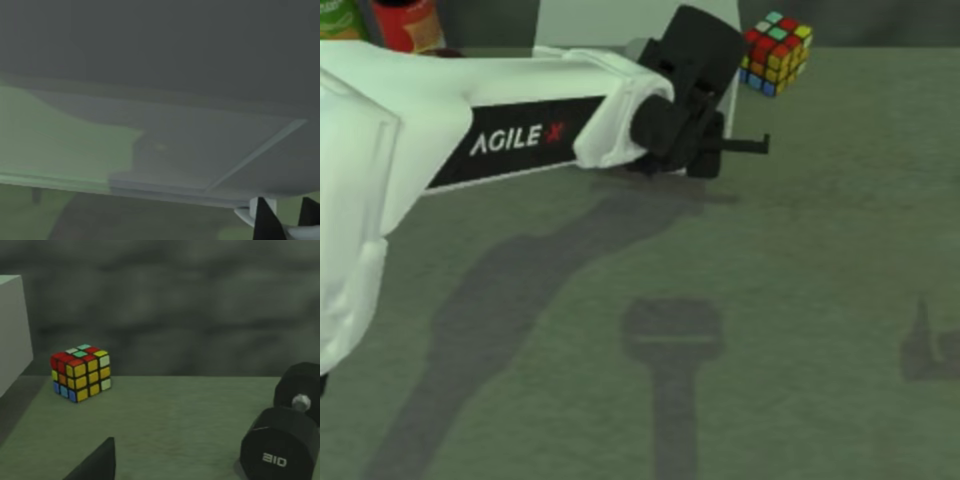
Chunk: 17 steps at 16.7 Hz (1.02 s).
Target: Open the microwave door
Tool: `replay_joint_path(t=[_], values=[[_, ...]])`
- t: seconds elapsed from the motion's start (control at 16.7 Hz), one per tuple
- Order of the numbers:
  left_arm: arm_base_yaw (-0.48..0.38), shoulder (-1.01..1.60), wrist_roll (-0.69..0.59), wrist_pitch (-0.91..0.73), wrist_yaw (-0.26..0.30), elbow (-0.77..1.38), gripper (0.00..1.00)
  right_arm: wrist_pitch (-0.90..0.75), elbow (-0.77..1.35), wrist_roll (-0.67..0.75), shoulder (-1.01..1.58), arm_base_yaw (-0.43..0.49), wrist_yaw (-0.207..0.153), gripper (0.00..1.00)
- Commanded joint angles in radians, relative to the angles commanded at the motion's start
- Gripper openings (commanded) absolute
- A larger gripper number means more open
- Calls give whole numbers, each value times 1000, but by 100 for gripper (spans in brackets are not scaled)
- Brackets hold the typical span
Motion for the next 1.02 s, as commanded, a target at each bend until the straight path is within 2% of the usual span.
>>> replay_joint_path(t=[0.54, 1.02], values=[[10, -47, 60, 47, 45, -78, 0, 0, 0, 0, 0, 0, 0, 100], [10, -48, 60, 47, 45, -79, 0, 0, 0, 0, 0, 0, 0, 100]])
